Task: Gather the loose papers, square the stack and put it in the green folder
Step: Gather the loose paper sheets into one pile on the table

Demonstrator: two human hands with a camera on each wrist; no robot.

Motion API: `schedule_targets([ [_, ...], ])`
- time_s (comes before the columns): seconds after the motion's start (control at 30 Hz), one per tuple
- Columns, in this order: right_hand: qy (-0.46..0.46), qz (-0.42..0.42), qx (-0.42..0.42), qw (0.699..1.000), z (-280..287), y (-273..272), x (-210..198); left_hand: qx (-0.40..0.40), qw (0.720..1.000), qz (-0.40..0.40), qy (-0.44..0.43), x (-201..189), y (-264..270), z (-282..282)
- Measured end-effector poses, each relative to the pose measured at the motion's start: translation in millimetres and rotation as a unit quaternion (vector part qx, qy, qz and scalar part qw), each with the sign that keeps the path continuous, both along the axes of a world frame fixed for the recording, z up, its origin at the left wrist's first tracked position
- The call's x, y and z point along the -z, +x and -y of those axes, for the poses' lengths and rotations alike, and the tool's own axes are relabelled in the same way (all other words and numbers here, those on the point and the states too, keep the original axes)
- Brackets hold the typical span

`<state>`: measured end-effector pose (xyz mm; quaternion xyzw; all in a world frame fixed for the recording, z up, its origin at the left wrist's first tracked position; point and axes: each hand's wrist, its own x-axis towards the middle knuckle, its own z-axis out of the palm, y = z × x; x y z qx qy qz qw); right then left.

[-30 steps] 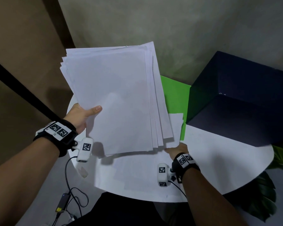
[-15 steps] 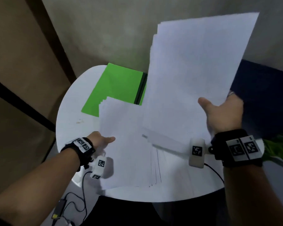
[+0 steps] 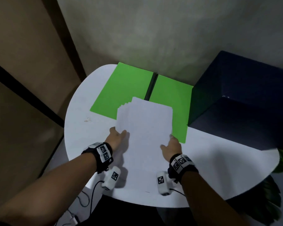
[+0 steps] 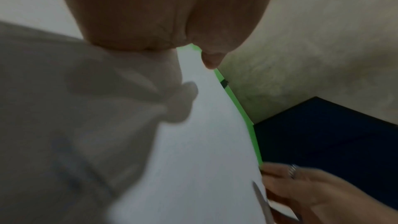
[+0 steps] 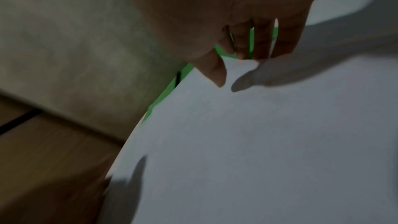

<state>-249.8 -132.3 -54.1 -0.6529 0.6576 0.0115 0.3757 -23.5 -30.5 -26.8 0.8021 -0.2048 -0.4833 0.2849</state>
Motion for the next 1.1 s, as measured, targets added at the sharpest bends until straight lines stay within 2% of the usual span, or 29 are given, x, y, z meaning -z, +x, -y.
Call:
schedule_targets([
  [0.07,-0.010,-0.001,-0.005,1.000,-9.4,3.3,3.7,0.025,1.000,0.008,-0.002,1.8,-4.6,0.4],
  [0.17,-0.049,-0.028,0.075,0.996,-12.5,-3.4,1.1,0.020,1.000,0.022,0.008,6.3,3.7,4.8],
  [0.3,-0.023,0.048,0.056,0.997,-22.9,-6.3,4.3,0.043,0.996,0.071,0.025,8.2,6.1,11.3],
  [0.37,-0.052,0.031,0.114,0.992,-17.5,-12.8,2.1,0.050,0.995,0.082,-0.006,8.2,6.8,10.4],
  [0.43,-0.030,0.035,0.159,0.986,-10.2,-21.5,-0.1,0.029,0.996,0.052,-0.066,8.3,12.2,3.6],
  [0.5,-0.006,0.038,0.146,0.989,-7.2,-27.0,0.0,0.020,0.995,0.026,-0.099,8.7,18.6,-5.1],
  [0.57,0.005,0.024,0.105,0.994,-9.1,-30.0,1.9,0.023,0.996,0.018,-0.090,10.3,19.1,-11.8],
  [0.7,-0.010,-0.012,0.086,0.996,-16.3,-29.5,0.6,-0.019,0.996,0.075,-0.035,15.7,7.1,-15.8],
  [0.8,-0.009,-0.036,0.087,0.996,-17.1,-27.8,-2.1,-0.009,0.996,0.083,-0.036,15.9,-0.2,-11.4],
  [0.87,-0.006,-0.023,0.099,0.995,-15.4,-30.3,-5.0,-0.001,0.996,0.086,-0.035,17.0,1.9,-9.2],
  [0.97,-0.042,-0.005,0.109,0.993,-10.6,-36.8,-18.8,0.013,0.996,0.083,-0.019,21.1,8.7,-7.5],
  [1.1,-0.113,-0.025,0.106,0.988,0.5,-43.3,-57.5,0.035,0.995,0.092,-0.001,23.0,12.3,-7.0],
])
